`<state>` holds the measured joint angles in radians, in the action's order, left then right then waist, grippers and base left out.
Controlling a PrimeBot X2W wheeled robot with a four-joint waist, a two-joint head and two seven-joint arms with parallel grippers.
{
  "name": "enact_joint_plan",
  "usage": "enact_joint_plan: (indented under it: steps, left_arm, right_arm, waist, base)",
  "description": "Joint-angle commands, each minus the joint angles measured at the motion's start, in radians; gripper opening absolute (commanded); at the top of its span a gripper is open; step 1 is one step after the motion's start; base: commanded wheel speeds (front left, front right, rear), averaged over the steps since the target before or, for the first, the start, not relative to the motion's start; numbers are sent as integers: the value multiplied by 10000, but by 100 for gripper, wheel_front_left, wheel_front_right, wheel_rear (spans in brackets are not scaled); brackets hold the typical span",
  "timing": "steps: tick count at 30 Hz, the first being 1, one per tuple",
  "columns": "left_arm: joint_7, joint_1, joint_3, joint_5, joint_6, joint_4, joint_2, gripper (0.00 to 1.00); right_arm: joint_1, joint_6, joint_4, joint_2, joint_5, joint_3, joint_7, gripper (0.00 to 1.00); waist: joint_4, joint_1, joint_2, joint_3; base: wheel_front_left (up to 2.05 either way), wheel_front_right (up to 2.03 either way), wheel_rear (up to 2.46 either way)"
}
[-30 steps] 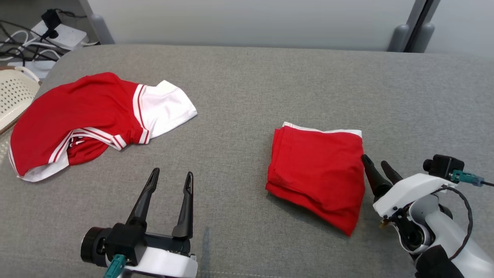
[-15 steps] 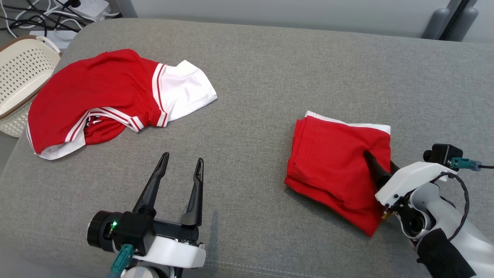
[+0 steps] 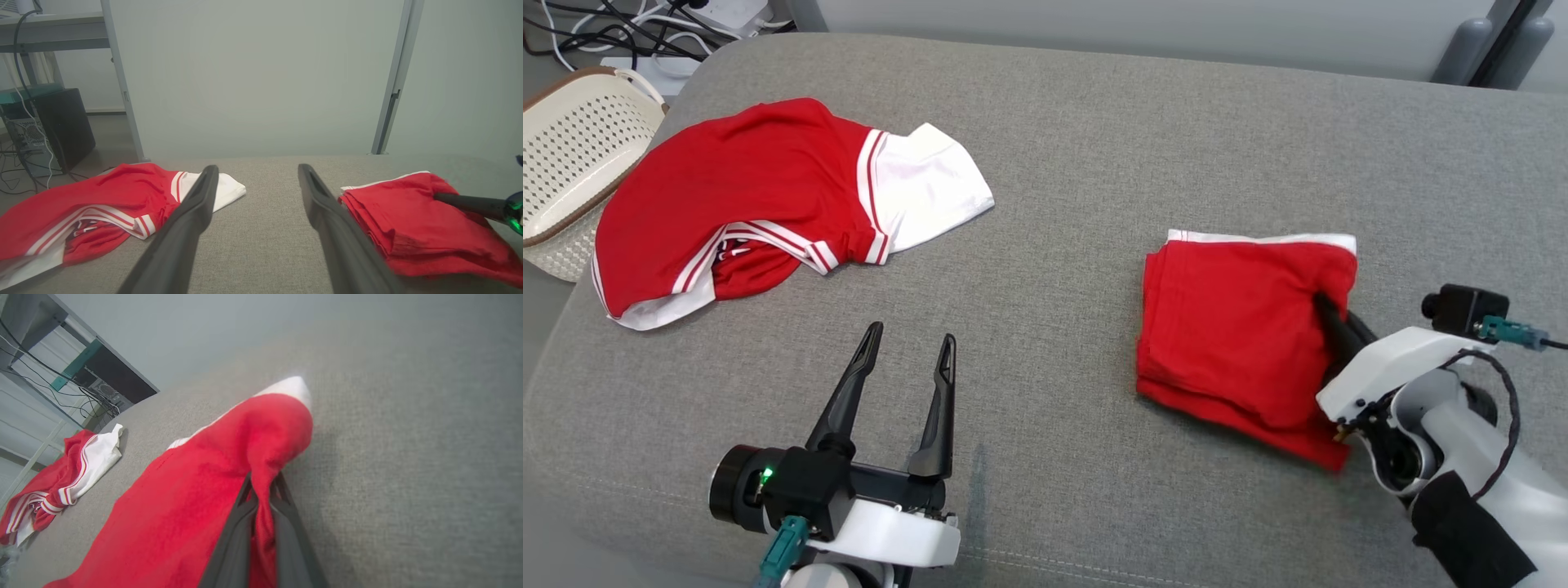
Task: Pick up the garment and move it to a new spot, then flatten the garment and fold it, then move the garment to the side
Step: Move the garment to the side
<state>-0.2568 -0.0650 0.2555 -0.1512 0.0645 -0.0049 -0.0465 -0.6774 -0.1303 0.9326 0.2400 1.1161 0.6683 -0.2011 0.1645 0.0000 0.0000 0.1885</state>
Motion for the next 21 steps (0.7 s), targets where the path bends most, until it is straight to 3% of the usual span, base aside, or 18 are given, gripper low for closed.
enact_joint_plan:
  steps: [1,3,6,16,21]
  left_arm:
    - [-49,-394,-289,12,110,-288,-37,100]
    - [-49,-406,-260,-36,127,-298,-37,100]
    - [-49,-411,-233,-83,173,-352,-37,100]
    - [-49,-699,-317,-38,38,-322,-37,100]
    - [-49,-1012,-368,134,-91,-361,-37,100]
  right_arm:
    - [-356,-4,-231,212,-313,139,-388,0]
    - [-570,-4,-281,367,-844,216,-570,0]
    - [-818,-4,-627,506,-1702,-442,-599,0]
    - [-541,-4,-1045,174,-3500,-2705,-605,0]
    - [-405,-4,-1292,-10,-4145,-3687,-606,0]
  waist:
    - [12,0,0,1]
    - [20,0,0,3]
    - [-35,0,0,54]
    - [-568,0,0,400]
    - [-1153,0,0,705]
  base:
    - [0,0,0]
    - [0,0,0]
    - [0,0,0]
    - [0,0,0]
    - [0,0,0]
